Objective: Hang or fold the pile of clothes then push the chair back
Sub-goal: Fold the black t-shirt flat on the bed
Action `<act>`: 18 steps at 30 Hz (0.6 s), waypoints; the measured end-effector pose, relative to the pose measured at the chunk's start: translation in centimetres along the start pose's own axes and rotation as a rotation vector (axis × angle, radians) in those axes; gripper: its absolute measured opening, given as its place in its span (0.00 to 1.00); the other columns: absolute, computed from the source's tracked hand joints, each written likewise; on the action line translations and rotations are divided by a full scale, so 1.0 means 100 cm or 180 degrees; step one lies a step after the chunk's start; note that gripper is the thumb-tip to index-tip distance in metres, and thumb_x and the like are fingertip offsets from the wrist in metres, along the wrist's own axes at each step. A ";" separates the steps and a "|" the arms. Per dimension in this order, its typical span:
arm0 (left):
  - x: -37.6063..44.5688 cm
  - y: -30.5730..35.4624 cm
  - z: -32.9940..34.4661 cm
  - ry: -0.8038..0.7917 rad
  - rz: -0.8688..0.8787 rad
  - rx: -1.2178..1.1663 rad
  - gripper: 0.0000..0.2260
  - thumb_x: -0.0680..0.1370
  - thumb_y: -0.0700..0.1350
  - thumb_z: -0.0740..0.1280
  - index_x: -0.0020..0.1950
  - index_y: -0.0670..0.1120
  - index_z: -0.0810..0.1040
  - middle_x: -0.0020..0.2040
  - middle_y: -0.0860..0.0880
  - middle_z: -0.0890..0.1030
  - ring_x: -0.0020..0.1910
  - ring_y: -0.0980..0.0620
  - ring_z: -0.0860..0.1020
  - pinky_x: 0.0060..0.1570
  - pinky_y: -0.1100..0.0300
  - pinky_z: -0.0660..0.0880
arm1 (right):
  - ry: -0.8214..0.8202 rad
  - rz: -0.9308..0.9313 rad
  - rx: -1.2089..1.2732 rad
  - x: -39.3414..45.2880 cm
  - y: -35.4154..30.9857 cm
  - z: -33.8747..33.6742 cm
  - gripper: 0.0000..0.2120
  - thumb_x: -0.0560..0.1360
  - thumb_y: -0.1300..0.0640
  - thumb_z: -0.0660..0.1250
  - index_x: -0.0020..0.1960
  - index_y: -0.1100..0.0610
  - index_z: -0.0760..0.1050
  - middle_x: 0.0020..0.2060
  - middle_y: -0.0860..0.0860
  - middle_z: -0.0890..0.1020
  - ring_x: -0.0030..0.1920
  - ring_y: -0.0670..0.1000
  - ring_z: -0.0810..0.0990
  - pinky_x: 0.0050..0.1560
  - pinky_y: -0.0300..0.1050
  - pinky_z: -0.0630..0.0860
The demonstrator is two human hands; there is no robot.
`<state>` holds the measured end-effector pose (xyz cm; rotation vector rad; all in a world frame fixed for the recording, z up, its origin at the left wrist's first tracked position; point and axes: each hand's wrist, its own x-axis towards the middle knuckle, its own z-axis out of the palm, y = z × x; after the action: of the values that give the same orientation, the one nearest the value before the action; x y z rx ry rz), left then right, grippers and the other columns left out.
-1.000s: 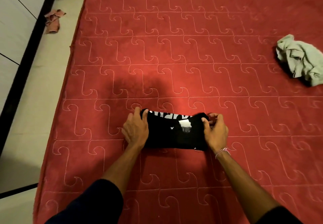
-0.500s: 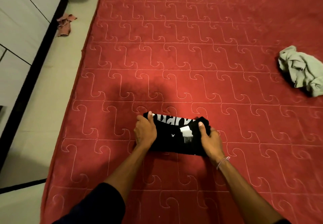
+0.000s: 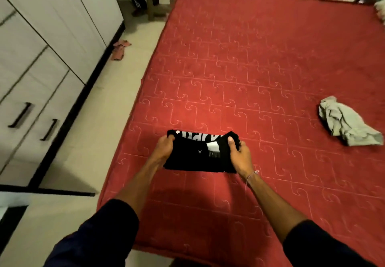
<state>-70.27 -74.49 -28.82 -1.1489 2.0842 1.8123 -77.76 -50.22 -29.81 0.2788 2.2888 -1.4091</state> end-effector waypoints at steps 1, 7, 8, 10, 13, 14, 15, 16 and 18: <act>-0.009 0.003 -0.011 0.0033 0.0096 -0.0038 0.12 0.83 0.43 0.55 0.48 0.43 0.77 0.37 0.49 0.77 0.31 0.56 0.74 0.30 0.62 0.69 | -0.0067 -0.0066 0.0012 -0.007 -0.012 0.000 0.25 0.76 0.33 0.63 0.47 0.56 0.76 0.42 0.55 0.83 0.44 0.57 0.84 0.45 0.56 0.81; -0.090 0.013 -0.095 0.0676 0.0726 0.0117 0.09 0.85 0.49 0.59 0.60 0.46 0.75 0.53 0.47 0.81 0.54 0.48 0.80 0.52 0.54 0.79 | -0.0666 -0.0391 0.0094 -0.044 -0.084 0.023 0.31 0.71 0.28 0.64 0.39 0.58 0.78 0.34 0.54 0.81 0.37 0.53 0.80 0.42 0.53 0.76; -0.103 0.013 -0.108 0.0837 0.0721 0.0163 0.11 0.84 0.51 0.59 0.60 0.46 0.75 0.55 0.46 0.81 0.55 0.47 0.80 0.56 0.49 0.78 | -0.0754 -0.0452 0.0113 -0.053 -0.097 0.030 0.30 0.70 0.28 0.64 0.39 0.56 0.78 0.34 0.53 0.80 0.37 0.51 0.79 0.42 0.51 0.74; -0.130 0.014 -0.135 0.1143 0.0629 0.0080 0.15 0.84 0.55 0.58 0.60 0.45 0.74 0.55 0.45 0.81 0.55 0.46 0.80 0.59 0.44 0.76 | -0.0991 -0.0622 0.0106 -0.071 -0.125 0.052 0.29 0.72 0.30 0.64 0.40 0.57 0.80 0.37 0.53 0.83 0.39 0.52 0.81 0.45 0.51 0.76; -0.177 0.024 -0.173 0.1631 0.0388 -0.0375 0.16 0.84 0.56 0.57 0.58 0.45 0.74 0.53 0.45 0.80 0.54 0.45 0.79 0.58 0.47 0.77 | -0.1360 -0.0803 0.0158 -0.103 -0.161 0.091 0.25 0.81 0.40 0.61 0.47 0.62 0.81 0.45 0.58 0.85 0.45 0.53 0.82 0.49 0.50 0.76; -0.195 0.025 -0.190 0.1754 0.0286 -0.0616 0.16 0.84 0.56 0.57 0.56 0.45 0.75 0.52 0.45 0.81 0.53 0.46 0.80 0.56 0.49 0.77 | -0.1492 -0.0897 0.0113 -0.119 -0.174 0.107 0.26 0.81 0.40 0.60 0.46 0.63 0.80 0.44 0.57 0.84 0.45 0.53 0.81 0.48 0.49 0.75; -0.207 0.026 -0.204 0.1801 0.0198 -0.0843 0.16 0.84 0.57 0.57 0.55 0.46 0.76 0.51 0.45 0.81 0.52 0.46 0.81 0.54 0.51 0.77 | -0.1566 -0.0955 0.0044 -0.131 -0.185 0.122 0.29 0.80 0.37 0.59 0.45 0.63 0.79 0.42 0.55 0.83 0.45 0.53 0.79 0.47 0.48 0.73; -0.220 0.025 -0.217 0.1827 0.0077 -0.1059 0.17 0.84 0.57 0.57 0.53 0.46 0.77 0.50 0.46 0.82 0.50 0.47 0.81 0.51 0.53 0.77 | -0.1628 -0.1014 0.0013 -0.140 -0.192 0.136 0.31 0.78 0.34 0.58 0.44 0.63 0.77 0.40 0.53 0.82 0.45 0.52 0.78 0.46 0.48 0.72; -0.250 0.019 -0.252 0.1875 -0.0047 -0.1568 0.19 0.84 0.56 0.56 0.55 0.45 0.80 0.48 0.45 0.83 0.47 0.47 0.82 0.44 0.57 0.77 | -0.1822 -0.1053 -0.0027 -0.166 -0.208 0.169 0.29 0.79 0.35 0.57 0.44 0.61 0.78 0.42 0.52 0.82 0.48 0.52 0.79 0.51 0.48 0.74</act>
<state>-45.04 -86.11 -6.65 -2.0241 1.8997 2.2616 -66.79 -73.89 -12.05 -0.4722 1.9089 -1.3989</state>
